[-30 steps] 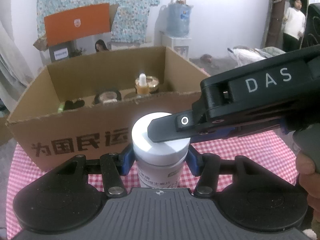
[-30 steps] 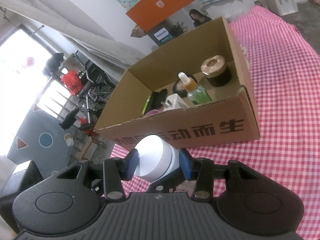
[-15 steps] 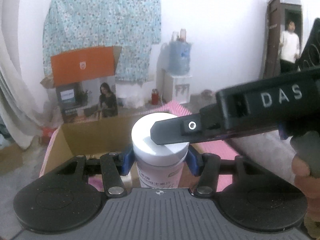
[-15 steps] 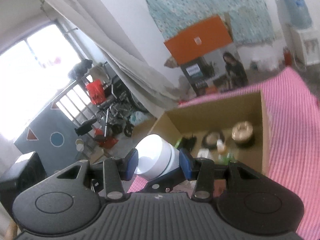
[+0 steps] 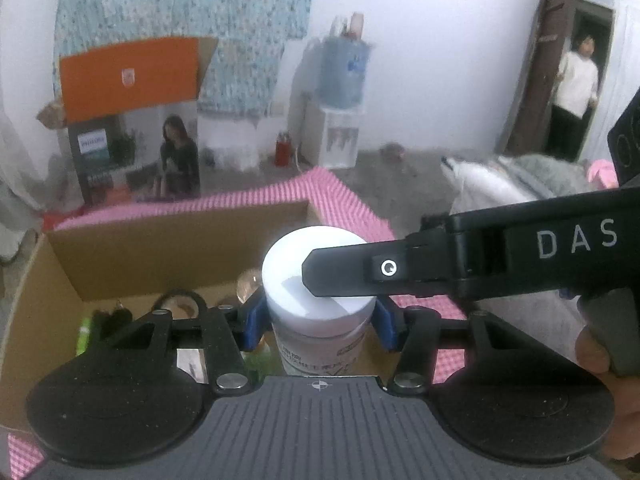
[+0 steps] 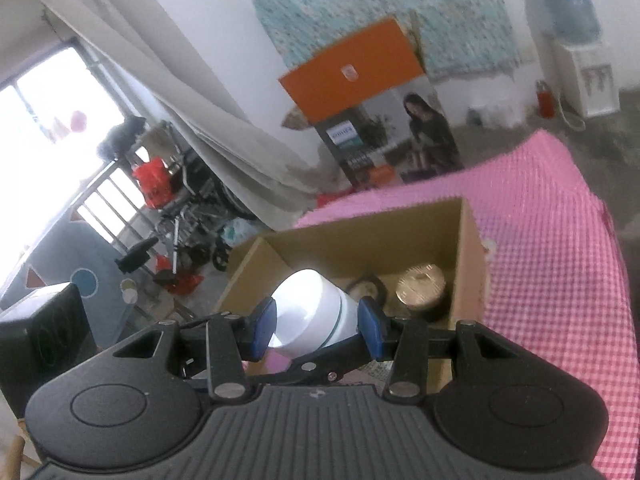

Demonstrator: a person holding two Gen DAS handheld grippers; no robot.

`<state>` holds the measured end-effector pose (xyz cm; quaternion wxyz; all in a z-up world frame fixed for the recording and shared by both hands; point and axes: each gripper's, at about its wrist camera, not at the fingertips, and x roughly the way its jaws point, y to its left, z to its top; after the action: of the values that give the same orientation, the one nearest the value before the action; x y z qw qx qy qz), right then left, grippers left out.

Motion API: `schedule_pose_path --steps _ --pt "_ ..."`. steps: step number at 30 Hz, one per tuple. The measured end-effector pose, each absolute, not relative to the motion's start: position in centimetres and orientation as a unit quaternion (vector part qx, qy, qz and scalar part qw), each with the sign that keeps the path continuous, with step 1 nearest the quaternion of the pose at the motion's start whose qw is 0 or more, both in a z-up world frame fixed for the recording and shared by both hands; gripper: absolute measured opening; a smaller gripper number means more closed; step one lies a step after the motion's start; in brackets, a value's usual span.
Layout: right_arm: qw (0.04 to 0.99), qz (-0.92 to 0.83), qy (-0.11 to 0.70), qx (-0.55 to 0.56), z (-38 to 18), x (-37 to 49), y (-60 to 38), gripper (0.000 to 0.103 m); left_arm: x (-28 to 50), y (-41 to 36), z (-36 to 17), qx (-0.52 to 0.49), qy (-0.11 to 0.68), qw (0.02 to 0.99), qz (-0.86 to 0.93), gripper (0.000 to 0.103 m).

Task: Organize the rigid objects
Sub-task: 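Lift the white pill bottle with the right gripper and lower it into the box, then open the right gripper to release the pill bottle and withdraw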

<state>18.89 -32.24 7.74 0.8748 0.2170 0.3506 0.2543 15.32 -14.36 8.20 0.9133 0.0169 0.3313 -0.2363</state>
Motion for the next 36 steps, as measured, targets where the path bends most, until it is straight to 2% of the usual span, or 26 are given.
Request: schedule_pose_path --steps 15,20,23,25,28,31,36 --pt "0.884 0.234 0.366 0.173 5.1 20.8 -32.7 0.050 17.9 -16.0 4.8 0.027 0.384 0.895 -0.226 0.053" --pt "0.883 0.233 0.370 0.174 4.7 21.2 -32.7 0.051 17.8 -16.1 4.3 0.027 0.386 0.893 -0.232 0.058" --pt "0.882 0.232 0.370 0.179 4.7 21.2 -32.9 0.052 17.6 -16.1 4.3 0.030 0.380 0.895 -0.233 0.065" --pt "0.882 0.232 0.366 0.184 4.7 21.1 -33.1 0.053 17.4 -15.9 4.6 0.027 0.373 0.898 -0.234 0.076" --pt "0.884 0.231 0.358 0.192 5.1 20.6 -33.3 0.055 17.0 -15.6 5.1 0.026 0.359 0.903 -0.236 0.083" --pt "0.888 0.229 0.342 0.203 5.8 19.8 -33.6 0.062 16.2 -15.1 6.0 0.021 0.340 0.909 -0.239 0.097" --pt "0.899 0.221 0.305 0.224 7.5 17.7 -34.6 0.075 13.9 -14.6 8.0 0.022 0.306 0.920 -0.244 0.102"
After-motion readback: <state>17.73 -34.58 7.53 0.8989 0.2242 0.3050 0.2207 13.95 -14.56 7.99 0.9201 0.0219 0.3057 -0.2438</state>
